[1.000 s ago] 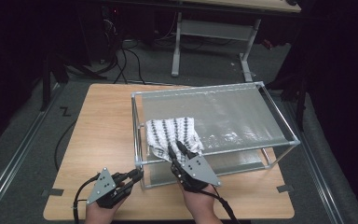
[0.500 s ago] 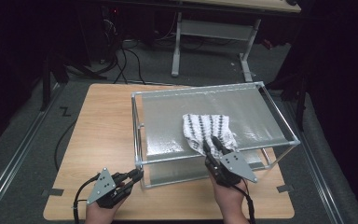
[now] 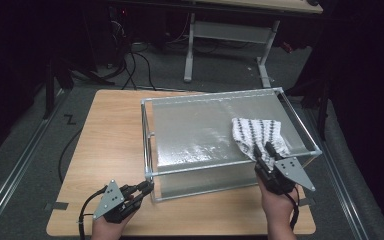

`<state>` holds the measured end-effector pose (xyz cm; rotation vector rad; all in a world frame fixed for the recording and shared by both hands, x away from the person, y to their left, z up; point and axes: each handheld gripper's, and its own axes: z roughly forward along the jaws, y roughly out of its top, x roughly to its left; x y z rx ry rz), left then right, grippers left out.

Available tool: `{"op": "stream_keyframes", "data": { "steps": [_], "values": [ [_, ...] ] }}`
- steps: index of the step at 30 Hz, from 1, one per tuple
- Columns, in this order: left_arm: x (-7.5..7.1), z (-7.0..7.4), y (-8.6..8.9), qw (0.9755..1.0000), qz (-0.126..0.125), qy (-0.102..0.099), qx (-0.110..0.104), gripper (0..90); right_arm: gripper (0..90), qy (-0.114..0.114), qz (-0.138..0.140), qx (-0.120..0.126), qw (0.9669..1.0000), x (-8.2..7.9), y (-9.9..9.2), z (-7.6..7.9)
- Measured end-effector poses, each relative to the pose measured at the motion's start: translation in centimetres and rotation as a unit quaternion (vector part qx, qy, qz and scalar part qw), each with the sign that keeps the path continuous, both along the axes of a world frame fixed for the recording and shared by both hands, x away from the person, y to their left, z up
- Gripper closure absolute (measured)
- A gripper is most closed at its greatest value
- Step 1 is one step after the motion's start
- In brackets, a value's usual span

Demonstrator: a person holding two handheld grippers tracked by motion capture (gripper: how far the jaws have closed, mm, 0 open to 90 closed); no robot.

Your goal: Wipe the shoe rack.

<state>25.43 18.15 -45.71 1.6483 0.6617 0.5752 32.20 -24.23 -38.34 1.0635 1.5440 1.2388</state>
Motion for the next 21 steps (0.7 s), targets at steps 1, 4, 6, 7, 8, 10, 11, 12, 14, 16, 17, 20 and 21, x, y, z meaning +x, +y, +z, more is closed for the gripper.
{"op": "stream_keyframes", "data": {
  "steps": [1,4,6,7,8,10,11,12,14,16,17,20,21],
  "values": [
    [0.0,0.0,0.0,1.0000,0.000,0.000,0.000,80.7,60.1,0.001,-0.007,0.001,1.0000,0.2,-0.7,0.0],
    [0.0,0.0,0.0,1.0000,0.000,0.000,0.000,80.7,60.1,0.002,-0.023,-0.002,0.9997,0.7,-2.1,0.0],
    [0.0,0.0,0.0,1.0000,0.000,0.000,0.000,80.7,60.0,0.002,-0.032,-0.003,0.9995,1.1,-3.0,0.0],
    [0.0,0.0,0.0,1.0000,0.000,0.000,0.000,80.7,59.9,0.001,-0.037,-0.005,0.9993,1.3,-3.5,0.0],
    [0.0,0.0,0.0,1.0000,0.001,0.000,0.000,80.7,59.9,0.001,-0.042,-0.005,0.9991,1.4,-3.9,0.0],
    [0.0,0.0,0.0,1.0000,0.000,0.001,0.000,80.7,59.8,0.004,-0.052,-0.005,0.9986,1.7,-4.7,0.1],
    [0.0,0.0,0.0,1.0000,0.000,0.000,0.000,80.7,59.7,0.004,-0.057,-0.006,0.9984,1.8,-5.1,0.1],
    [0.0,0.0,0.0,1.0000,0.000,0.001,0.000,80.7,59.7,0.005,-0.060,-0.004,0.9982,1.9,-5.5,0.2],
    [0.0,0.0,0.0,1.0000,0.000,0.001,0.000,80.7,59.6,0.005,-0.068,-0.003,0.9976,2.0,-6.1,0.2],
    [0.0,0.0,0.0,1.0000,0.000,0.001,0.000,80.7,59.6,0.005,-0.075,-0.002,0.9972,2.1,-6.5,0.2],
    [0.0,0.0,0.0,1.0000,0.000,0.001,-0.001,80.7,59.7,0.005,-0.080,0.000,0.9968,2.1,-6.8,0.2],
    [0.0,0.0,0.0,1.0000,0.000,0.001,-0.001,80.7,59.8,0.005,-0.081,0.001,0.9967,2.2,-7.0,0.2],
    [0.0,0.0,0.0,1.0000,0.000,0.001,-0.001,80.7,59.8,0.005,-0.082,0.000,0.9967,2.2,-6.9,0.2]
  ]
}}
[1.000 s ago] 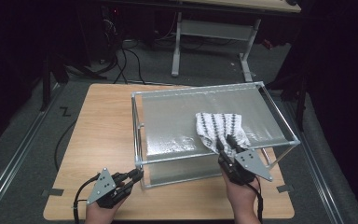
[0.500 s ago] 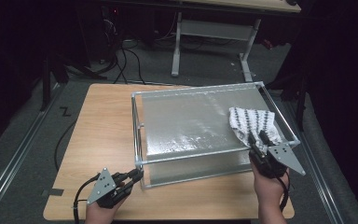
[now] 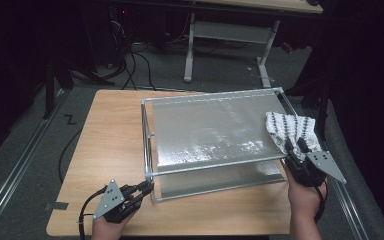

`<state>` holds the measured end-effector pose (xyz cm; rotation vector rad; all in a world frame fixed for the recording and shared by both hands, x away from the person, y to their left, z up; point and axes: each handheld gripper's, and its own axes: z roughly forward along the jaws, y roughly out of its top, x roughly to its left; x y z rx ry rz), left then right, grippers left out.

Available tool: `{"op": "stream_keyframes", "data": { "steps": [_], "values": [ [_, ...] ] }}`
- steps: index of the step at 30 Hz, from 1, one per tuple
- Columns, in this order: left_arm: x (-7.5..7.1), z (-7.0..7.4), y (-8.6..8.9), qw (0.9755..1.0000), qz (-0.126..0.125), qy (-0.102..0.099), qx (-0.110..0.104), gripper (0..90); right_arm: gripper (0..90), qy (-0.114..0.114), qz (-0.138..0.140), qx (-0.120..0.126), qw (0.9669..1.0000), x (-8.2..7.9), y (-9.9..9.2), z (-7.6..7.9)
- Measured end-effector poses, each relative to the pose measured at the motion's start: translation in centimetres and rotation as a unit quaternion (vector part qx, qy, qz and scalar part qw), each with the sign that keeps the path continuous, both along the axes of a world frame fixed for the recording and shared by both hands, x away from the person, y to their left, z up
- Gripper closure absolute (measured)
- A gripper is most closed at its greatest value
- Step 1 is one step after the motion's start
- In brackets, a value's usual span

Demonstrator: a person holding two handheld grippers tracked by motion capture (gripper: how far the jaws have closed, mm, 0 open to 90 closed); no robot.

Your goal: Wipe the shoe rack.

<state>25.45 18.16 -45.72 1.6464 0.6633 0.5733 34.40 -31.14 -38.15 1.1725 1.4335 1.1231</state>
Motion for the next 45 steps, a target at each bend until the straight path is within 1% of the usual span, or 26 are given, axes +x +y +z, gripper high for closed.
{"op": "stream_keyframes", "data": {
  "steps": [5,14,21,30,32,37,45],
  "values": [
    [0.0,0.0,0.0,1.0000,0.000,0.000,-0.001,80.7,60.0,-0.001,0.002,0.006,1.0000,0.1,0.1,-0.1],
    [0.0,-0.1,0.0,1.0000,0.000,0.000,-0.002,80.7,59.2,-0.007,0.016,0.019,0.9997,0.0,1.1,-0.4],
    [0.0,-0.1,0.0,1.0000,0.000,-0.001,-0.003,80.7,59.0,-0.012,0.038,0.022,0.9990,-0.6,3.3,-0.6],
    [0.0,-0.1,0.0,1.0000,0.001,-0.001,-0.002,80.7,59.2,-0.013,0.068,0.025,0.9973,-1.7,7.1,-0.7],
    [0.0,-0.1,0.0,1.0000,0.001,-0.001,-0.002,80.7,59.4,-0.014,0.077,0.026,0.9966,-1.9,7.9,-0.7],
    [0.0,-0.1,0.0,1.0000,0.002,-0.001,-0.002,80.7,59.8,-0.015,0.109,0.029,0.9935,-2.6,10.0,-0.7],
    [-0.1,-0.1,0.0,1.0000,0.003,0.000,-0.002,80.7,60.8,-0.017,0.163,0.022,0.9863,-3.7,14.2,-0.7]
  ]
}}
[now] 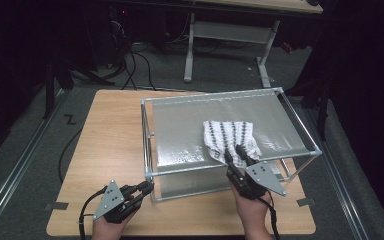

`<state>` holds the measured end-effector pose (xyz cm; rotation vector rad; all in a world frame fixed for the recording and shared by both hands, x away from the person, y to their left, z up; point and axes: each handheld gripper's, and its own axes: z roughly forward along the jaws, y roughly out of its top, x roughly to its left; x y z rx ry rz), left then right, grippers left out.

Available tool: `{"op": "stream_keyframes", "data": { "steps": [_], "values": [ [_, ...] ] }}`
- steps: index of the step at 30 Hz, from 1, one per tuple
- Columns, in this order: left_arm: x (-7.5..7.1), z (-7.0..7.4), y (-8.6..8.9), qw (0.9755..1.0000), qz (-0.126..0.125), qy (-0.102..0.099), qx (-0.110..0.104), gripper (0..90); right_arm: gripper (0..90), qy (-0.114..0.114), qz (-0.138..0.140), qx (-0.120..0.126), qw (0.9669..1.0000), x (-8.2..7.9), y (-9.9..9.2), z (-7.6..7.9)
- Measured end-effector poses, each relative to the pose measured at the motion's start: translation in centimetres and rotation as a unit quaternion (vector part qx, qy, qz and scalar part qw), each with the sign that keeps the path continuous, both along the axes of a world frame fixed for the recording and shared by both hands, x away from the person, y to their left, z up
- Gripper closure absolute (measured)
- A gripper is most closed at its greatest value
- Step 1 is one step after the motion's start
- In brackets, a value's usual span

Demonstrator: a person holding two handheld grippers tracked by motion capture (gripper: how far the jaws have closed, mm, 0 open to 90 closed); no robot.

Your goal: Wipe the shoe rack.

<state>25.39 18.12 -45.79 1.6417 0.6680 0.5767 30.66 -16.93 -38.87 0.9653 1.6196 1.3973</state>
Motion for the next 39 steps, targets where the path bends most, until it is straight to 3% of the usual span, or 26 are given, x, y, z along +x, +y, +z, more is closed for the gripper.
{"op": "stream_keyframes", "data": {
  "steps": [14,25,33,39],
  "values": [
    [0.0,0.0,0.0,1.0000,0.002,0.000,0.002,80.7,61.4,-0.002,0.065,-0.019,0.9977,-1.2,5.5,0.2],
    [-0.1,0.0,0.0,1.0000,0.001,-0.001,0.003,80.7,62.8,-0.005,0.120,-0.032,0.9923,-2.1,9.8,0.4],
    [0.0,0.0,0.0,1.0000,0.001,-0.001,0.003,80.7,62.8,-0.001,0.153,-0.030,0.9878,-2.7,11.8,0.6],
    [0.0,0.0,0.0,1.0000,0.001,-0.001,0.003,80.7,62.5,-0.004,0.162,-0.030,0.9864,-3.0,12.5,0.6]
  ]
}}
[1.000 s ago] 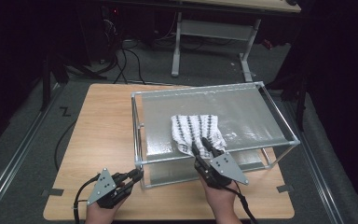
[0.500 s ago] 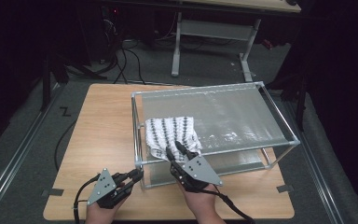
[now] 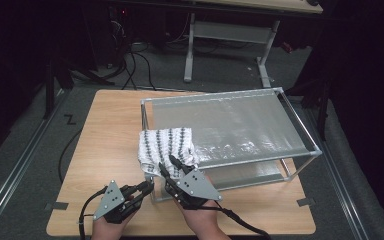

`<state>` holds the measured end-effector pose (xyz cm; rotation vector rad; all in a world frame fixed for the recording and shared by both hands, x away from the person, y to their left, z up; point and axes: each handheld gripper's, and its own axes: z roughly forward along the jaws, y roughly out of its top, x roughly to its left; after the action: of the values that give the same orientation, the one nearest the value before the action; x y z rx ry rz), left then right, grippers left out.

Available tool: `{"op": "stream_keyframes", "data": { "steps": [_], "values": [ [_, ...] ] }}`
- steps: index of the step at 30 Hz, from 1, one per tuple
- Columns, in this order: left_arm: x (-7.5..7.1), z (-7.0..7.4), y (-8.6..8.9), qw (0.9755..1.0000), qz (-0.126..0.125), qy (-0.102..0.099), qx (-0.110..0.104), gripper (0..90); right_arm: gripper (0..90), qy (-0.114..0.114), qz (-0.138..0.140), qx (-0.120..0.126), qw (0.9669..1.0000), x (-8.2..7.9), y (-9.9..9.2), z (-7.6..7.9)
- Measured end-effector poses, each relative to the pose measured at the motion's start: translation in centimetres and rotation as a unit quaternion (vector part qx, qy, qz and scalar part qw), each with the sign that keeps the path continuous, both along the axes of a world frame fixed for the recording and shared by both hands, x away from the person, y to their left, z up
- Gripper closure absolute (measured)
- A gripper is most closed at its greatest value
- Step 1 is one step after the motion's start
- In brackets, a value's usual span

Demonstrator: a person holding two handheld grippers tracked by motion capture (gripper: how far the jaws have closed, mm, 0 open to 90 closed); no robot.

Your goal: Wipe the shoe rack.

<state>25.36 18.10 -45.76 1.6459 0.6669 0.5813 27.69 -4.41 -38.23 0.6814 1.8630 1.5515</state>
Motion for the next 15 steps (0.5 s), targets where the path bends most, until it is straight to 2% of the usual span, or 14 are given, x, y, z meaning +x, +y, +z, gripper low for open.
{"op": "stream_keyframes", "data": {
  "steps": [7,15],
  "values": [
    [0.00,0.00,0.00,1.0000,0.000,0.000,0.000,80.7,62.4,-0.002,-0.003,-0.004,1.0000,0.04,-0.08,0.01],
    [0.00,-0.04,0.03,1.0000,-0.002,0.001,-0.001,80.7,62.3,-0.002,-0.020,-0.011,0.9997,0.36,-0.87,-0.03]
  ]
}}
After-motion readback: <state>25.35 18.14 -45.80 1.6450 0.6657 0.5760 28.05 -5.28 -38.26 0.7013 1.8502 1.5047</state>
